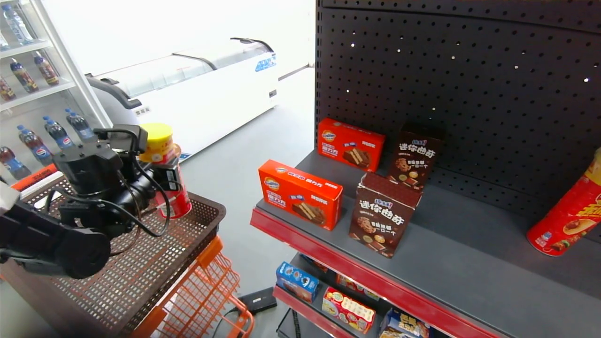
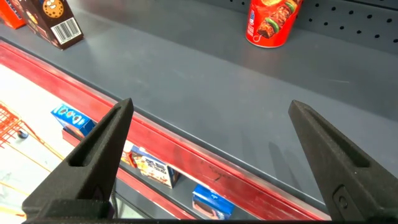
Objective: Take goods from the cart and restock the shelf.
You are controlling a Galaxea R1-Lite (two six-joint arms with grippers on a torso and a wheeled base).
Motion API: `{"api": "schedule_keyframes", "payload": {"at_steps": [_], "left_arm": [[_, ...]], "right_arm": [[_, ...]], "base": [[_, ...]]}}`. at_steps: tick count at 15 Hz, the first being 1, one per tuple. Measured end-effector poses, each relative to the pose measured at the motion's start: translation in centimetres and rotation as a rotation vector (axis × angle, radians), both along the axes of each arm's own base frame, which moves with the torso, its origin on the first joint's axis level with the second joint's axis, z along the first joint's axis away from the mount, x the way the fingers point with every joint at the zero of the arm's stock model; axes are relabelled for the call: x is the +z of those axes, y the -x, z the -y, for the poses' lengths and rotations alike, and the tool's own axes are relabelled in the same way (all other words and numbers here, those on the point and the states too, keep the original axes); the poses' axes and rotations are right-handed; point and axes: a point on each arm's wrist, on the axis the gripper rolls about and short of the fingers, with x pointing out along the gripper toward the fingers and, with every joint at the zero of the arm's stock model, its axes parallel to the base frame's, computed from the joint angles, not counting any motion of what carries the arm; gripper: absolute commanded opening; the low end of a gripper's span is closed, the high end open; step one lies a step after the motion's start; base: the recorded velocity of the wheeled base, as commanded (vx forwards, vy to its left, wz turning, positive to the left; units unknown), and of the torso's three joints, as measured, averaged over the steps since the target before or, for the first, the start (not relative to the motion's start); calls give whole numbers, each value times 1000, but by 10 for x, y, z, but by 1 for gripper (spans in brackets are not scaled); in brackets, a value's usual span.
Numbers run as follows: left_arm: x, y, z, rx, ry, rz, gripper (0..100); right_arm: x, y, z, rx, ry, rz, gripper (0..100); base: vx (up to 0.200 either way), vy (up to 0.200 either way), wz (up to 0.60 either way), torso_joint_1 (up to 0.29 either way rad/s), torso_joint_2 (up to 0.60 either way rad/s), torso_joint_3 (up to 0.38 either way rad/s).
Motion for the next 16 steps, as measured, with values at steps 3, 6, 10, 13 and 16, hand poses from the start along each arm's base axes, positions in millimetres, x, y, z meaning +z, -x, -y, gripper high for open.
{"api": "schedule_keyframes", "payload": {"at_steps": [3,6,10,13,16], "left_arm": [[46,28,18,-114,1,45,0],[71,65,43,-262,53,-34,0],[95,110,70,-594,71,-9,0],[99,125,86,-734,69,4,0],[101,128,93,-785,69,2,0]], "right_arm": [[0,0,0,0,0,0,100],[0,0,0,0,1,0,100],[0,0,0,0,0,0,100],[0,0,0,0,1,0,100],[0,0,0,0,0,0,100]], "base": [[0,0,0,0,0,0],[0,0,0,0,0,0],[0,0,0,0,0,0],[0,0,0,0,0,0],[0,0,0,0,0,0]]}}
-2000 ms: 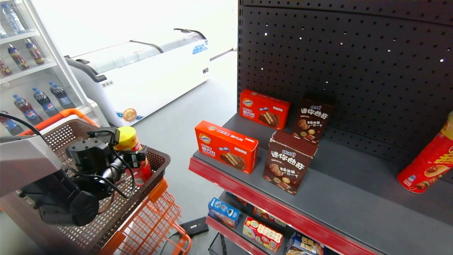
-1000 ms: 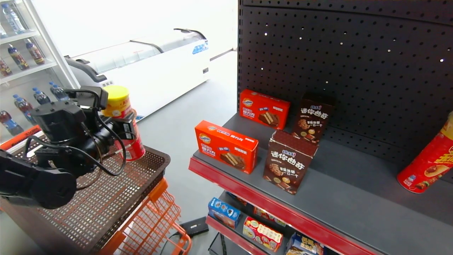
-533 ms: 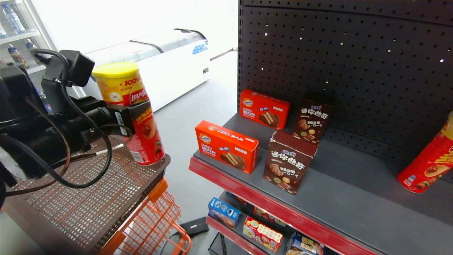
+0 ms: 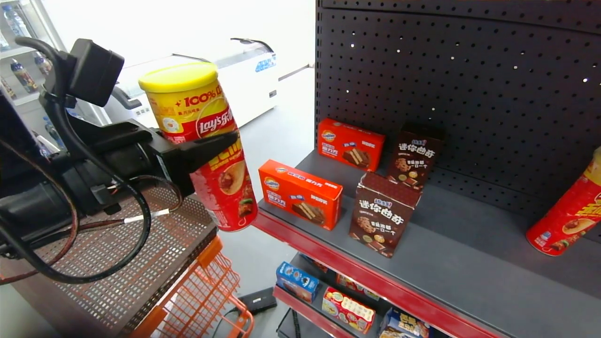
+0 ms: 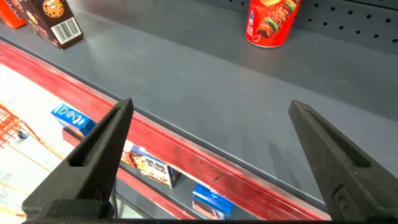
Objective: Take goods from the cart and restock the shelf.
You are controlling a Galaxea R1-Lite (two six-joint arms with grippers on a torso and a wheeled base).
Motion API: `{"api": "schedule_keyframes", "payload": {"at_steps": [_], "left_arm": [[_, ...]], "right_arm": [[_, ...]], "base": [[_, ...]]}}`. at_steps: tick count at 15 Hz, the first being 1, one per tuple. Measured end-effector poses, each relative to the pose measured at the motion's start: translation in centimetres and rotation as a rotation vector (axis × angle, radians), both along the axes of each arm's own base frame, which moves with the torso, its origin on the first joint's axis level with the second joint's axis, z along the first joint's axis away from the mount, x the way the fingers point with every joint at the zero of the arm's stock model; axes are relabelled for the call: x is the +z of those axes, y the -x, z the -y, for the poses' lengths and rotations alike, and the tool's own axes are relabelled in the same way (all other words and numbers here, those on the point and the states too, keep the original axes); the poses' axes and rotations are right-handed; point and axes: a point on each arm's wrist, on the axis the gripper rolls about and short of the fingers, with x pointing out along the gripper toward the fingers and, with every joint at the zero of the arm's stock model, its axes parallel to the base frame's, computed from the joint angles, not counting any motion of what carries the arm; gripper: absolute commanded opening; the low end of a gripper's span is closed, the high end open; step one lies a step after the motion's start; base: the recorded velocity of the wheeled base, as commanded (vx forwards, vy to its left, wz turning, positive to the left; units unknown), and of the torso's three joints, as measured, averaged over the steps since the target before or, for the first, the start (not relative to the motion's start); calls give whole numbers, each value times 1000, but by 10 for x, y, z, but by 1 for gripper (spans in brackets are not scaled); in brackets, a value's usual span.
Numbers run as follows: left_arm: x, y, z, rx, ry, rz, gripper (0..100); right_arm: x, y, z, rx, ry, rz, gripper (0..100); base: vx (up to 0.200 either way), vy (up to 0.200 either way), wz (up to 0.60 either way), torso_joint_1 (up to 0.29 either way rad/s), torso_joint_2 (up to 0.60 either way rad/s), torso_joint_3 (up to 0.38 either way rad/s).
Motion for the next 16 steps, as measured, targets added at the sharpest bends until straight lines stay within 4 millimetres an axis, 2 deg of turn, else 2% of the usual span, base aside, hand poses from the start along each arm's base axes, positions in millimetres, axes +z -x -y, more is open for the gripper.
{"api": "schedule_keyframes", "payload": {"at_steps": [4,8,10,13,16], "left_arm": [[-17,7,6,-49,-19,-45,0],[-27,18,3,-111,-25,-52,0],[-27,19,2,-126,-26,-52,0],[-17,15,7,-205,-18,-1,0],[-18,14,8,-297,-26,-3,0]], "right_arm": [[0,0,0,0,0,0,100],[0,0,0,0,0,0,100],[0,0,0,0,1,0,100],[0,0,0,0,1,0,100],[0,0,0,1,2,0,100]], "base": [[0,0,0,0,0,0],[0,0,0,0,0,0],[0,0,0,0,0,0],[0,0,0,0,0,0],[0,0,0,0,0,0]]}}
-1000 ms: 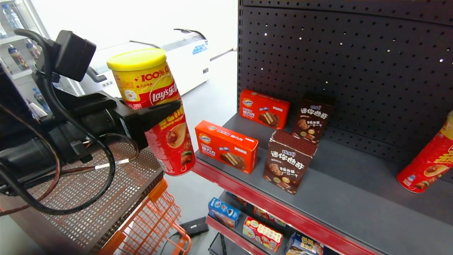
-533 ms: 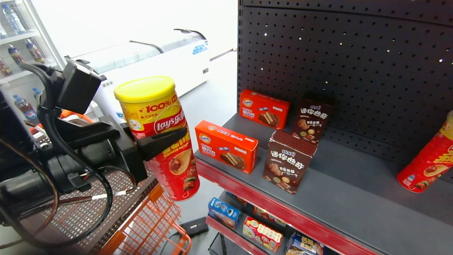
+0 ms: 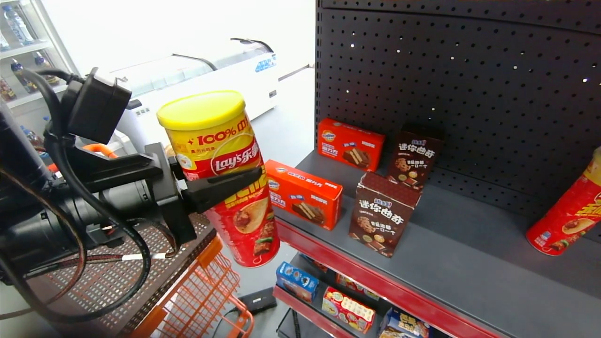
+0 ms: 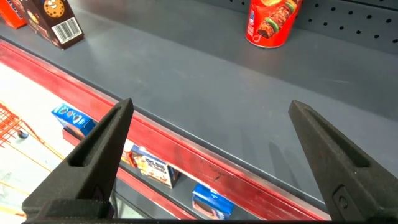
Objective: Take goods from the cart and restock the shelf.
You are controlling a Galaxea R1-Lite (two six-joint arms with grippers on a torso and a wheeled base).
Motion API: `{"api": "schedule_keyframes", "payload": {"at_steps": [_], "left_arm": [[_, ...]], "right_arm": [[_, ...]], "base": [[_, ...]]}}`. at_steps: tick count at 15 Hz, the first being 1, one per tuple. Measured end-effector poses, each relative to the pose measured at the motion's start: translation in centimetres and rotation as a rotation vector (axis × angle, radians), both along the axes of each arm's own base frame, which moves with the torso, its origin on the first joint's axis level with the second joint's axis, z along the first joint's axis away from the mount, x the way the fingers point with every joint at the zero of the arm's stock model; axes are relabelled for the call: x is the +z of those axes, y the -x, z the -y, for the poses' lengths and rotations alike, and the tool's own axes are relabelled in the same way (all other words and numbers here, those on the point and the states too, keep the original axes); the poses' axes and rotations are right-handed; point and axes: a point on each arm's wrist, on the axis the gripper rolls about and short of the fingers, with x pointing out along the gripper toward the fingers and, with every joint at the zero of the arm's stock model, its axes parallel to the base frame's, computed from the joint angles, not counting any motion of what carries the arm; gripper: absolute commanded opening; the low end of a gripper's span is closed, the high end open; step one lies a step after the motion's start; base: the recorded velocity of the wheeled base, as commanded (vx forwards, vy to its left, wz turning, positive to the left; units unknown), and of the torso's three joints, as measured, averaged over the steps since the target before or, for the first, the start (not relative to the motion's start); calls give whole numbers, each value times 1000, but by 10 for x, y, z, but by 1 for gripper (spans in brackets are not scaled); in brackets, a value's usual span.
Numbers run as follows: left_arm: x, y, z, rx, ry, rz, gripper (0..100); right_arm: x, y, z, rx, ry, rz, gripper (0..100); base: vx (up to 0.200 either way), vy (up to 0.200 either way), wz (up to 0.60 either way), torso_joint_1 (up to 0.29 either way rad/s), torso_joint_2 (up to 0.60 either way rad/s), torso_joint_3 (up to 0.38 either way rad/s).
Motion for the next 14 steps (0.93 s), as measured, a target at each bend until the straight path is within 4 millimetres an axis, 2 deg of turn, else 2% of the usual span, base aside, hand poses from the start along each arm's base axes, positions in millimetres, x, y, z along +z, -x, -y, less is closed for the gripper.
{"api": "schedule_keyframes", "payload": {"at_steps": [6,8,14], "left_arm": [[-6,-1,3,-114,-15,-7,0],[-5,-1,9,-209,-22,6,0],[-4,-8,21,-271,-31,16,0]], "right_arm": [[0,0,0,1,2,0,100],[0,0,0,1,0,0,100],[0,0,0,1,1,0,100]], "base": [[0,0,0,0,0,0],[0,0,0,0,0,0],[0,0,0,0,0,0]]}}
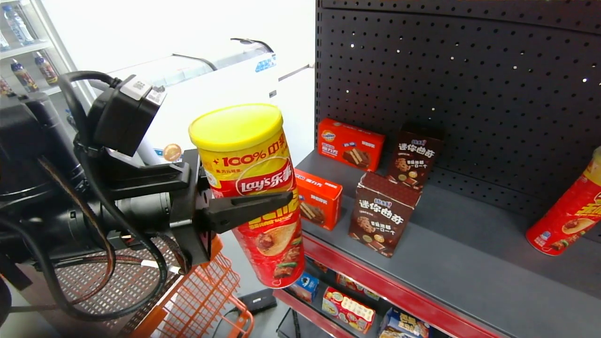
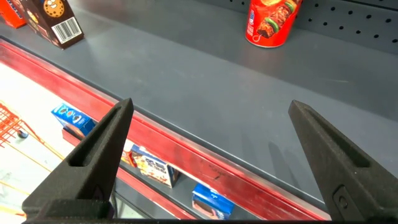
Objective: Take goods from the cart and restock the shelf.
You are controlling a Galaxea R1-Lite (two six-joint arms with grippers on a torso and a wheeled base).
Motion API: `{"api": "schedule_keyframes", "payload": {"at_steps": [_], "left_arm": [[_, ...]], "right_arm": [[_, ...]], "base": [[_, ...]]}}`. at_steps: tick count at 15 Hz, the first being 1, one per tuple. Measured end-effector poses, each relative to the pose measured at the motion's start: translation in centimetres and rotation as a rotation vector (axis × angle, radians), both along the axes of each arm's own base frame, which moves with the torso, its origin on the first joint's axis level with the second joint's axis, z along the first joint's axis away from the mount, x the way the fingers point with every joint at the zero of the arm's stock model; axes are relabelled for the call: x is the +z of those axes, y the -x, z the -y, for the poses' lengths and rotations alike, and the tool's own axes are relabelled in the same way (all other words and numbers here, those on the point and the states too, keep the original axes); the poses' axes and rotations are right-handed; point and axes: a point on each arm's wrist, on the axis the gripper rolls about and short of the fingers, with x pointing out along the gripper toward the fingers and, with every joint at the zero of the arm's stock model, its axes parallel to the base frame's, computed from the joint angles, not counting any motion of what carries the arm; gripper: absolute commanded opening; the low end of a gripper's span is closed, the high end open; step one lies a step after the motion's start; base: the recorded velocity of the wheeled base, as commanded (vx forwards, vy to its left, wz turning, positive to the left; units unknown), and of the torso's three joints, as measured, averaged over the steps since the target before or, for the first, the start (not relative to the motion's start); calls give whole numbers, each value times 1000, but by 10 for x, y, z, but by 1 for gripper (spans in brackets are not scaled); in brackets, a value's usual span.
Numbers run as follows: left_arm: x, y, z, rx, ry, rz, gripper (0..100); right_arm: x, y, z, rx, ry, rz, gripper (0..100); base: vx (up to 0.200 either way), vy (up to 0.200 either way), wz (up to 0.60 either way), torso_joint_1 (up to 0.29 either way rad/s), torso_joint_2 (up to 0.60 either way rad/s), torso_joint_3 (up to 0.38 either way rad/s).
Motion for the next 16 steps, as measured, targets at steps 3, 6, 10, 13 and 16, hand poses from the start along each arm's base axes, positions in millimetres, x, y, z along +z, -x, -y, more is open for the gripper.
{"api": "schedule_keyframes", "payload": {"at_steps": [3,6,10,13,16], "left_arm": [[0,0,5,-17,-1,-2,0],[2,1,8,-32,2,4,0],[6,4,13,-54,9,14,0],[9,3,13,-54,16,21,0],[11,3,13,-53,19,27,0]], "right_arm": [[0,0,0,0,0,0,100],[0,0,0,0,0,0,100],[0,0,0,0,0,0,100],[0,0,0,0,0,0,100],[0,0,0,0,-1,0,100]], "base": [[0,0,-200,1,1,2],[0,0,-600,-1,1,4],[0,0,-600,-2,6,2],[0,0,-600,2,2,7],[0,0,-400,-2,3,0]]}}
